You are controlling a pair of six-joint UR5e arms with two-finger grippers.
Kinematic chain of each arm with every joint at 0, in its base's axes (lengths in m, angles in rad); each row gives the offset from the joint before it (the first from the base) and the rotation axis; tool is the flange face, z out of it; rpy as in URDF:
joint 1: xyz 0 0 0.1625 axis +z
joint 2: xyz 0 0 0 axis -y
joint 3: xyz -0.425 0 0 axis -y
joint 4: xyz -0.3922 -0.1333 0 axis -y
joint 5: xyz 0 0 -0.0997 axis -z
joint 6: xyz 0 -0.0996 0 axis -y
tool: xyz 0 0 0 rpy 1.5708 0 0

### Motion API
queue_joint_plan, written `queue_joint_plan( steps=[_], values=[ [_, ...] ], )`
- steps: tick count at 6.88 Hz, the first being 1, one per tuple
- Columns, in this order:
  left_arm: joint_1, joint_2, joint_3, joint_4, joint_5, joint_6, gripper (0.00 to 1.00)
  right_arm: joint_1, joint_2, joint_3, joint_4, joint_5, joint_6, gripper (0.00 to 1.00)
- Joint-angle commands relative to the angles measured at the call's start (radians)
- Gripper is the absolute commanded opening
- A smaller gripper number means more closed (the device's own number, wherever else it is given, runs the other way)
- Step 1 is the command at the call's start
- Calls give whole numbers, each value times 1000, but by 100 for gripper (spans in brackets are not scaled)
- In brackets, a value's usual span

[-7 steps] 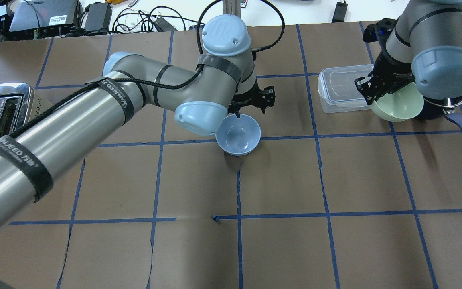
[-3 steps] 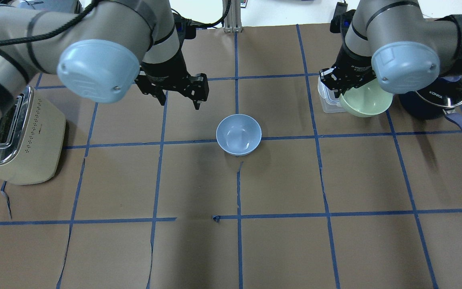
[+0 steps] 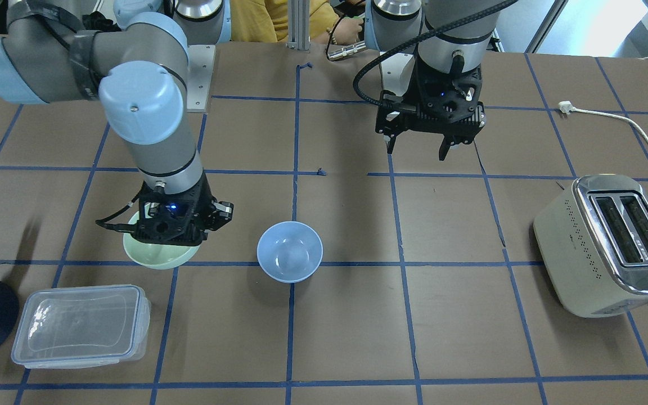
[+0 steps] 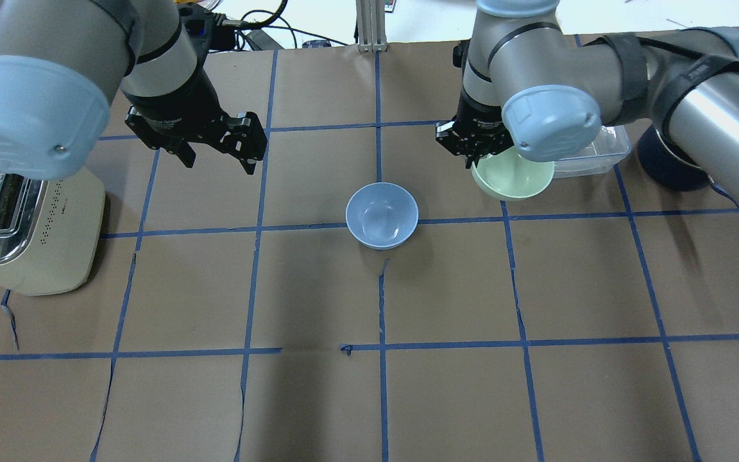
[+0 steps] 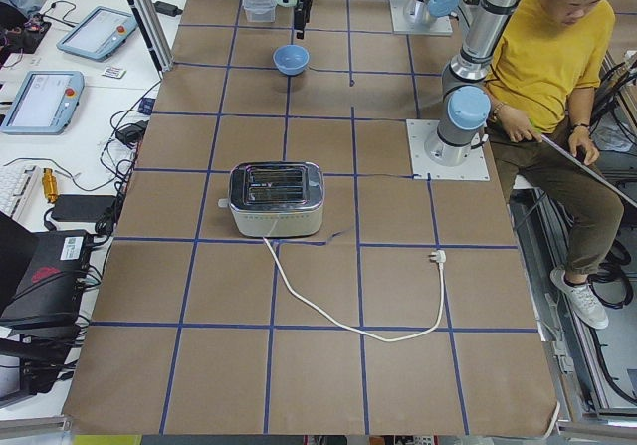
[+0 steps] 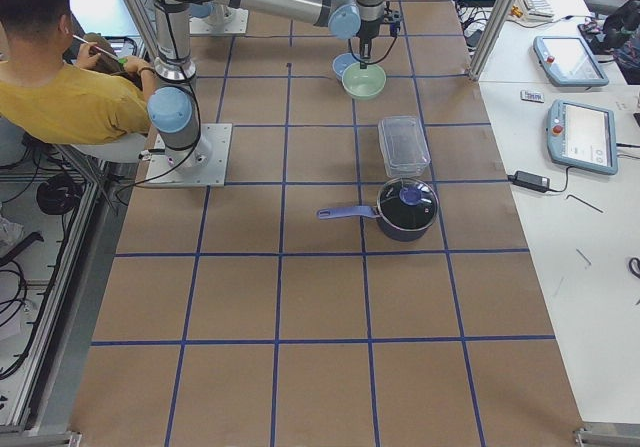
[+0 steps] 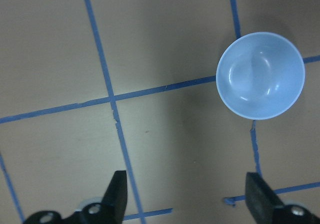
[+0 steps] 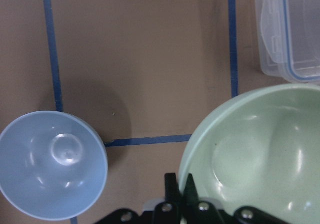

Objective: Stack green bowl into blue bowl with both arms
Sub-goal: 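Carry green bowl over blue bowl with right gripper while left gripper withdraws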

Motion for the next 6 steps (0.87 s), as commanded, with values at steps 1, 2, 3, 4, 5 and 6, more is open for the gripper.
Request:
queue_joint_plan(
  steps=[1, 2, 3, 4, 5, 6],
  values=[
    [87, 23, -38, 101, -56, -13, 100, 111, 83, -88, 10, -6, 198, 0],
    [84, 25, -38, 93, -52, -19, 100, 148, 135, -168, 72, -16, 249, 0],
    [90, 25, -37, 67, -50, -20, 100, 175, 180, -235, 147, -10, 359, 0],
    [89, 23, -35, 65, -49, -20, 100, 211, 217, -266, 151, -8, 424, 0],
    [104, 23, -37, 67, -50, -13, 100, 234, 246, -271, 149, -5, 494, 0],
    [101, 23, -37, 67, -50, -13, 100, 249, 260, -271, 151, 0, 521, 0]
  ],
)
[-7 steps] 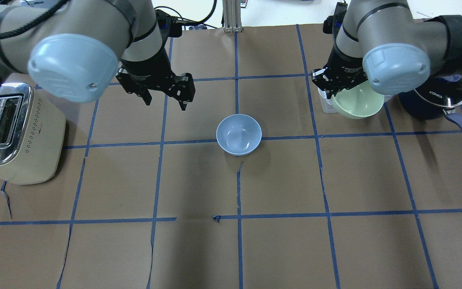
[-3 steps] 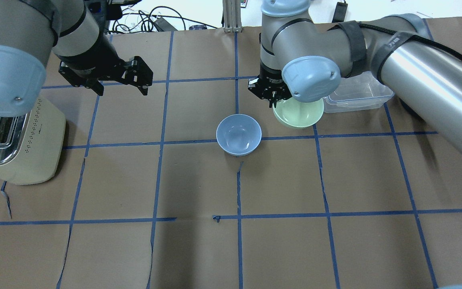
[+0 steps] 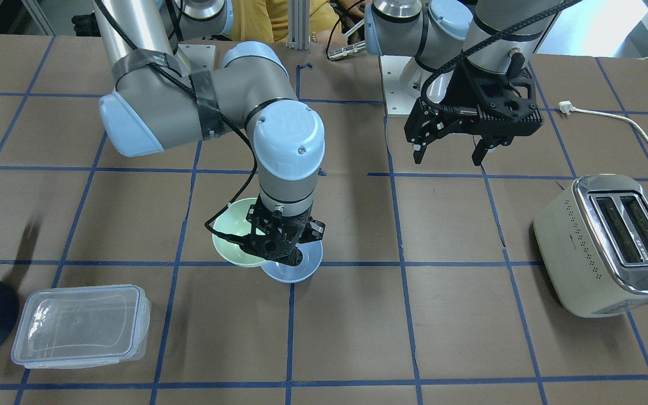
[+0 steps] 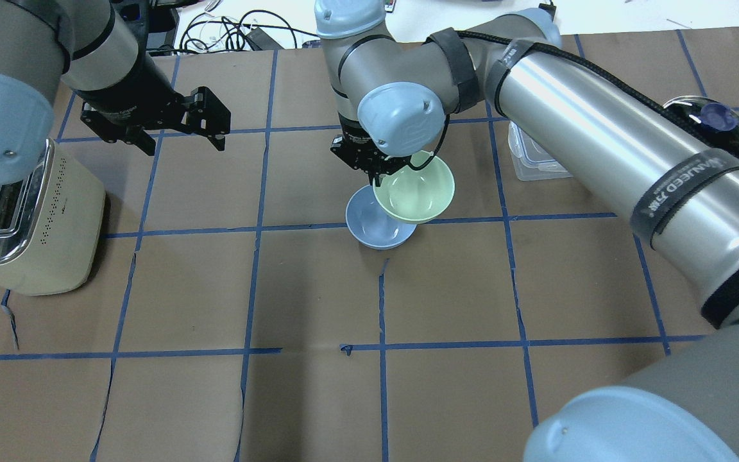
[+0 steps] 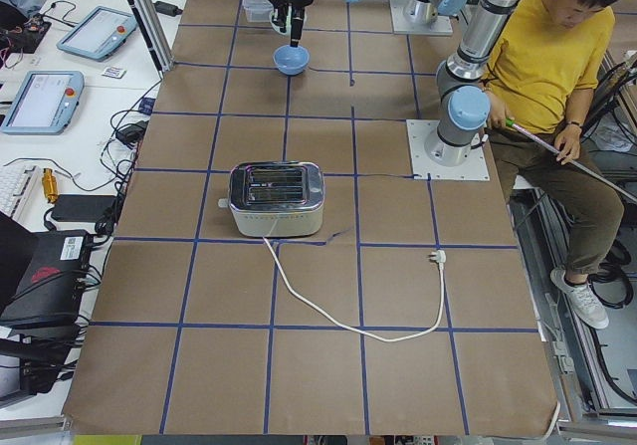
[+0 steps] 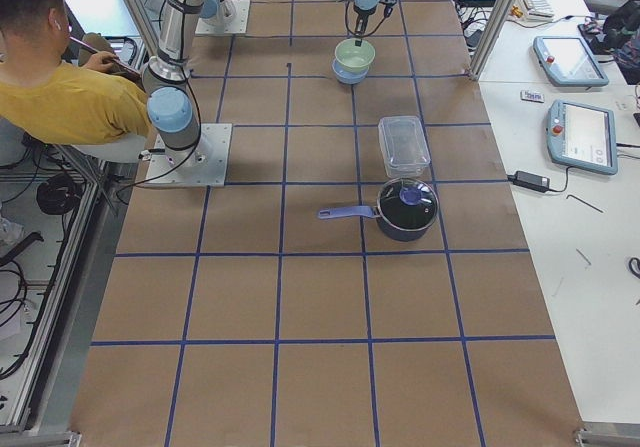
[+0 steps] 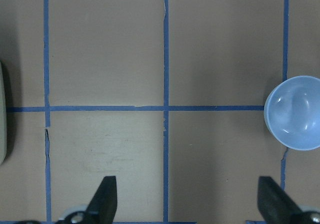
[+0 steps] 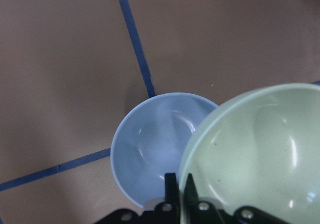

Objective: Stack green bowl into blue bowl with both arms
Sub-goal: 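Carry green bowl over blue bowl with right gripper while left gripper withdraws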

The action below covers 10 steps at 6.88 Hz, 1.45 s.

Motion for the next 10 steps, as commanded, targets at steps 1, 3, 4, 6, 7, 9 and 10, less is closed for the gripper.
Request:
queue_joint_plan(
  steps=[1, 3, 4, 6, 7, 9, 10],
  values=[
    [3, 0, 0, -1, 0, 3, 100, 44, 33, -8, 4, 6, 78, 0],
    [3, 0, -2, -2, 0, 3, 100, 61, 50, -8, -8, 6, 81, 0],
    [3, 0, 0, -2, 0, 3, 100, 62, 56, -9, -14, 6, 80, 0],
    [3, 0, -2, -2, 0, 2, 100, 69, 66, -9, -26, 5, 75, 0],
    [3, 0, -2, -2, 0, 2, 100, 72, 70, -9, -28, 6, 73, 0],
    [1, 0, -2, -2, 0, 2, 100, 72, 73, -15, -43, 20, 67, 0],
    [1, 0, -2, -2, 0, 2, 100, 72, 79, -16, -101, 20, 52, 41]
  ],
)
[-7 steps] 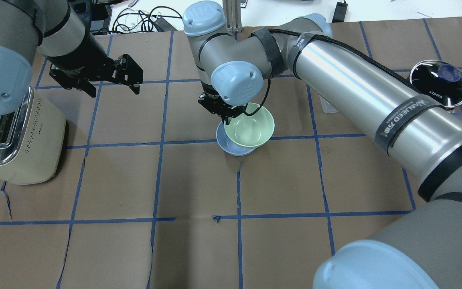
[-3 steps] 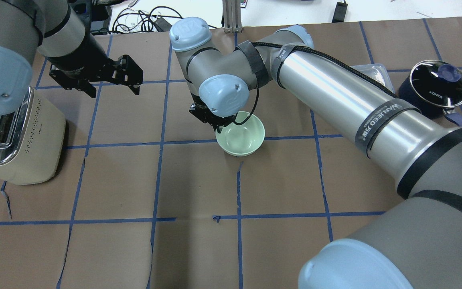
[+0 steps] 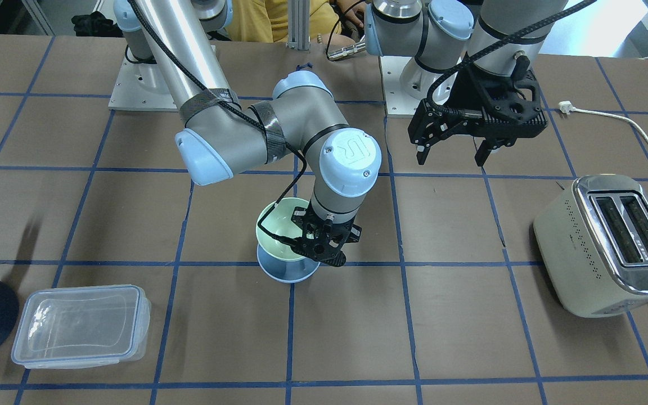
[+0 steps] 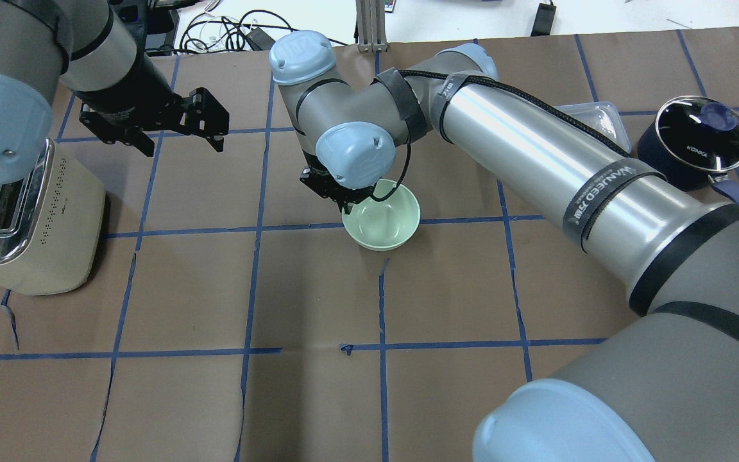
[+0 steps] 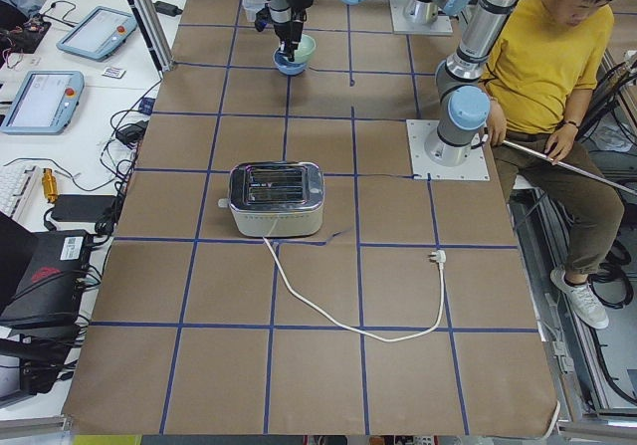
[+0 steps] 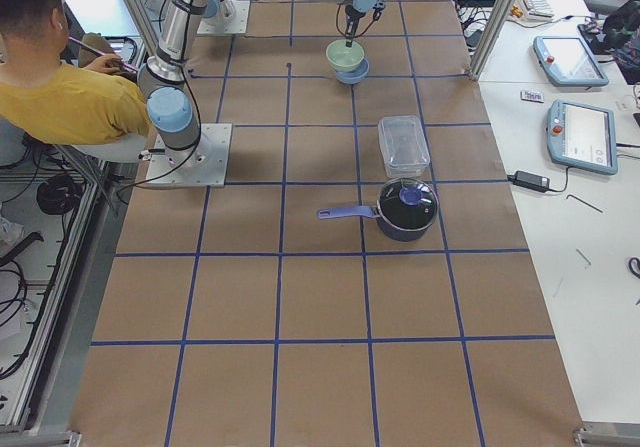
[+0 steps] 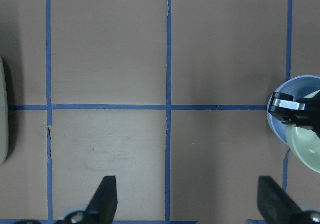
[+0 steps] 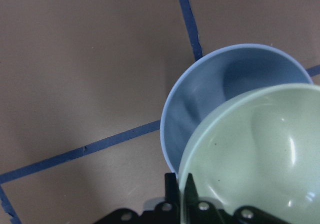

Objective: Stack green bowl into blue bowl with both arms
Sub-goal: 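Lower the green bowl into the blue bowl and open the right gripper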

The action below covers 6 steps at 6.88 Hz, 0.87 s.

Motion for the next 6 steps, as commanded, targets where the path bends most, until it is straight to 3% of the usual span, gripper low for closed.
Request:
queue_joint_plan(
  steps=[1, 2, 4, 6],
  values=[
    [-2, 0, 0, 0, -2, -8, 100, 0, 12, 1, -60, -1, -58, 87],
    [-3, 0, 0, 0, -2, -8, 100, -1, 9, 0, -58, 0, -42, 100],
    [-3, 1, 0, 0, -2, -8, 100, -24, -43, -14, -8, -15, -54, 100],
    [-3, 2, 0, 0, -2, -9, 100, -134, -150, -5, 101, -3, -177, 100]
  ],
)
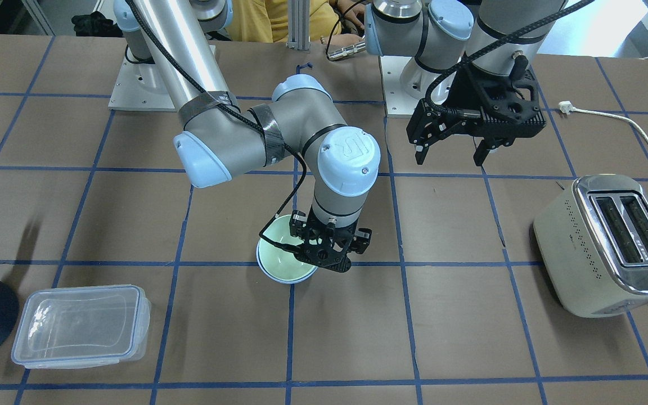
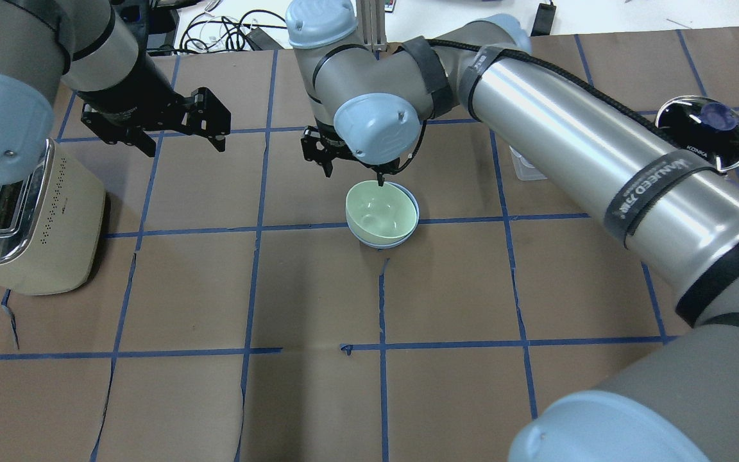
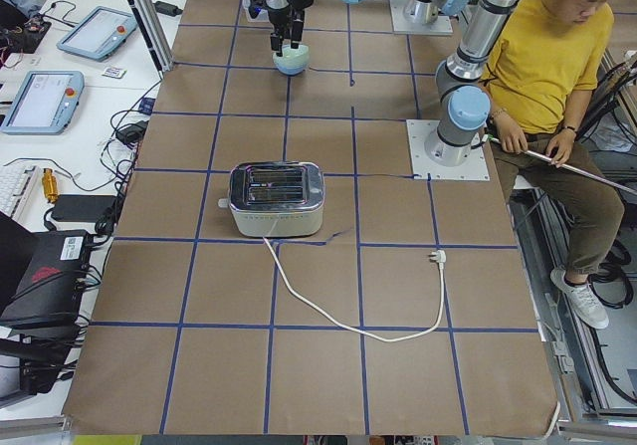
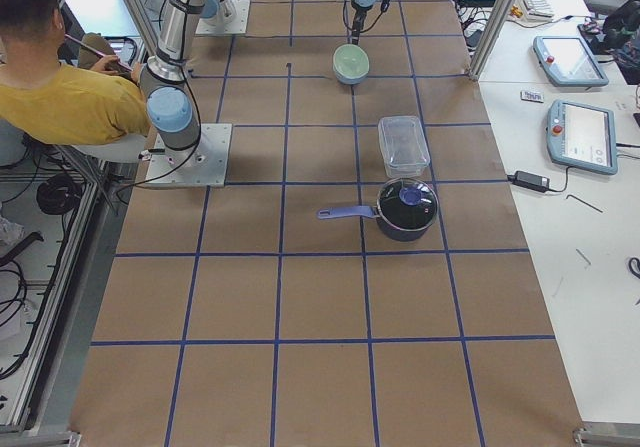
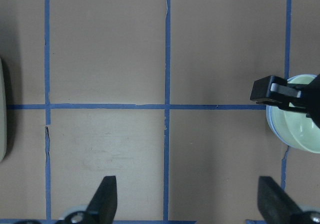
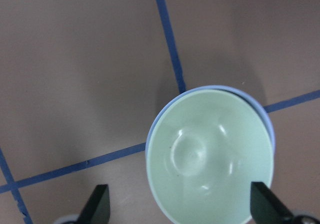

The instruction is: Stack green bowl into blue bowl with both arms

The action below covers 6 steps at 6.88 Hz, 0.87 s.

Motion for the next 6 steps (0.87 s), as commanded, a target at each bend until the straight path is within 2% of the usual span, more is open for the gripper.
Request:
queue_joint_plan(
  steps=[1, 2, 4, 5, 6],
  values=[
    [-2, -1, 0, 0, 0, -1, 100, -118, -105, 7, 70, 12, -189, 100],
    [-2, -1, 2, 0, 1, -1, 100, -146, -158, 10, 145, 20, -234, 100],
    [-2, -7, 9, 2, 2, -2, 100, -236, -273, 22, 292, 23, -549, 100],
    [-2, -5, 6, 2, 2, -2, 100, -272, -335, 62, 303, 22, -628, 100],
    [-2, -3, 6, 2, 2, -2, 100, -305, -407, 140, 294, 22, -723, 100]
  ],
)
